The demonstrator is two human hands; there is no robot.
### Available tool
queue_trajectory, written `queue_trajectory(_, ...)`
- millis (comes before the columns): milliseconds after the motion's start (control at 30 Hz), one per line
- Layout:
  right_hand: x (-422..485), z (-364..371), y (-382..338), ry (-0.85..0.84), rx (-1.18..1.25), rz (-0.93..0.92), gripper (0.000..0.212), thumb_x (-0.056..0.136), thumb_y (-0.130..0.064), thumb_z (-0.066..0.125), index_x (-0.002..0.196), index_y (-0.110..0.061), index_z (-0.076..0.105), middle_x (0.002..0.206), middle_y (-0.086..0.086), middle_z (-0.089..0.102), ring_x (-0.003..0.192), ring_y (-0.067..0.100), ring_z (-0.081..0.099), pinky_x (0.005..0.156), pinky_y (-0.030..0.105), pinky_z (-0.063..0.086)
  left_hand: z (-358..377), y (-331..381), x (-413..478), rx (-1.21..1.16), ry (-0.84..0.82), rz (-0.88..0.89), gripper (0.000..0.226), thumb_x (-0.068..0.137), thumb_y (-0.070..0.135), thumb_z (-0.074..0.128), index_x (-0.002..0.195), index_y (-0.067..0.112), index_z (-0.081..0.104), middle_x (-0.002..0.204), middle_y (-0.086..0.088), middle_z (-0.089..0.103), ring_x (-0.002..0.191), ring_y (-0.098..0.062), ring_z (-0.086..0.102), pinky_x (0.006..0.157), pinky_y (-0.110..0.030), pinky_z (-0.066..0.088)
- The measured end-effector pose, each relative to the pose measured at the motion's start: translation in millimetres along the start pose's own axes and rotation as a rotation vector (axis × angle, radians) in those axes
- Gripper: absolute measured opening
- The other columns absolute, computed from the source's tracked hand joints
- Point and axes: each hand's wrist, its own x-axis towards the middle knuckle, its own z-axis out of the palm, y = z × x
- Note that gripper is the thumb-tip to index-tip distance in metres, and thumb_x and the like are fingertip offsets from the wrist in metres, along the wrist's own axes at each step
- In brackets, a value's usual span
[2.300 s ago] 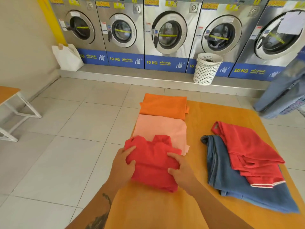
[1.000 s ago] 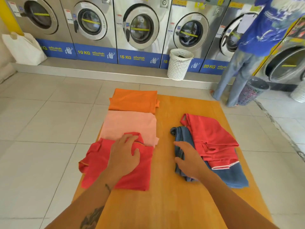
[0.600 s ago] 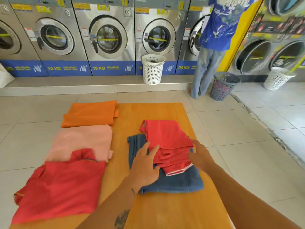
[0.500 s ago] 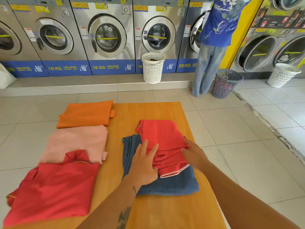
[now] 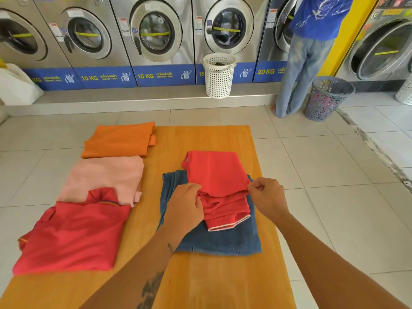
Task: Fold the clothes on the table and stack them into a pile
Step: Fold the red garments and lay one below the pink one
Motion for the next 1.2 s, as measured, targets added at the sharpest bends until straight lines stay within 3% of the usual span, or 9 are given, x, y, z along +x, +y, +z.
queue_trajectory(200, -16.1, -2.0, 36.8, -0.243, -0.118, 0.108, 0.018, 0.087, -0.017, 0.054, 0.08, -0.014, 0.07, 0.084, 0.008, 0.073, 0.075, 0.026, 0.068, 0.059, 0.028, 0.052, 11.6, -9.4, -33.7, -0.005, -0.073, -0.011, 0.027, 0.088, 0.019, 0.054, 0.114, 0.018, 0.064, 0.11, 0.007, 0.063, 0.1, -0.015, 0.058, 0.086, -0.03, 0.048)
queue_trajectory(300, -7.9, -0.2, 28.8, -0.154, -0.032, 0.121, 0.011, 0.089, -0.02, 0.056, 0.094, -0.014, 0.063, 0.094, 0.004, 0.068, 0.078, 0.016, 0.061, 0.059, 0.026, 0.046, 14.4, -9.2, -27.0, -0.044, -0.044, -0.059, 0.025, 0.089, 0.018, 0.053, 0.111, 0.021, 0.064, 0.109, 0.009, 0.059, 0.094, -0.013, 0.056, 0.082, -0.031, 0.048)
queue_trajectory(467, 13.9, 19.8, 7.0, -0.159, 0.076, 0.214, 0.031, 0.091, -0.028, 0.052, 0.12, -0.02, 0.046, 0.094, 0.003, 0.062, 0.085, 0.023, 0.062, 0.079, 0.041, 0.052, 7.7, 0.1, -0.3, -0.232, -0.04, -0.362, 0.029, 0.098, 0.027, 0.046, 0.124, 0.029, 0.06, 0.123, -0.001, 0.04, 0.079, -0.014, 0.056, 0.07, -0.02, 0.043)
queue_trajectory(667, 18.6, 41.6, 3.4, -0.221, 0.272, 0.36, 0.043, 0.088, -0.028, 0.05, 0.129, -0.02, 0.038, 0.11, 0.006, 0.059, 0.098, 0.029, 0.064, 0.084, 0.052, 0.057, 13.7, -4.4, 16.1, -0.252, -0.314, -0.5, 0.054, 0.081, 0.057, 0.035, 0.133, 0.049, 0.043, 0.128, -0.009, 0.053, 0.108, -0.033, 0.057, 0.095, -0.046, 0.049)
queue_trajectory(833, 10.0, 45.3, 0.5, -0.212, 0.317, 0.353, 0.06, 0.081, -0.014, 0.061, 0.135, -0.023, 0.034, 0.107, 0.003, 0.058, 0.094, 0.031, 0.066, 0.077, 0.054, 0.06, 6.8, 12.2, 11.1, -0.516, -0.368, -0.537, 0.049, 0.096, 0.026, 0.049, 0.144, 0.031, 0.044, 0.143, -0.001, 0.034, 0.103, -0.01, 0.051, 0.093, -0.024, 0.04)
queue_trajectory(900, 5.7, 41.9, -6.0, -0.214, 0.337, 0.357, 0.067, 0.08, -0.011, 0.065, 0.137, -0.025, 0.033, 0.105, 0.001, 0.057, 0.095, 0.031, 0.065, 0.076, 0.053, 0.06, 2.8, 8.5, 8.0, -0.672, -0.352, -0.564, 0.049, 0.093, 0.009, 0.051, 0.137, 0.03, 0.052, 0.145, -0.003, 0.042, 0.117, -0.016, 0.052, 0.102, -0.03, 0.044)
queue_trajectory(1000, -2.7, 35.7, -21.1, -0.212, 0.353, 0.315, 0.074, 0.079, -0.01, 0.069, 0.139, -0.029, 0.031, 0.112, 0.001, 0.056, 0.099, 0.028, 0.064, 0.079, 0.051, 0.06, -12.9, 7.3, 4.1, -0.806, -0.254, -0.601, 0.051, 0.088, -0.005, 0.047, 0.121, 0.03, 0.064, 0.133, -0.006, 0.054, 0.11, -0.02, 0.058, 0.097, -0.036, 0.051)
queue_trajectory(1100, -20.3, 33.3, -36.8, -0.227, 0.398, 0.242, 0.074, 0.084, -0.008, 0.068, 0.143, -0.029, 0.028, 0.115, -0.004, 0.054, 0.1, 0.022, 0.06, 0.079, 0.044, 0.059, -34.6, 9.4, 6.8, -0.94, -0.154, -0.655, 0.04, 0.09, 0.003, 0.046, 0.102, 0.032, 0.071, 0.116, -0.006, 0.065, 0.097, -0.022, 0.063, 0.093, -0.047, 0.054)
queue_trajectory(1200, -56.9, 46.8, -46.7, -0.282, 0.443, 0.24, 0.078, 0.088, -0.009, 0.063, 0.148, -0.03, 0.019, 0.121, -0.004, 0.052, 0.1, 0.019, 0.061, 0.083, 0.042, 0.058, -61.0, -2.3, 3.8, -0.923, -0.086, -0.586, 0.029, 0.097, 0.023, 0.051, 0.088, 0.032, 0.077, 0.111, 0.005, 0.069, 0.099, -0.016, 0.065, 0.087, -0.041, 0.054)
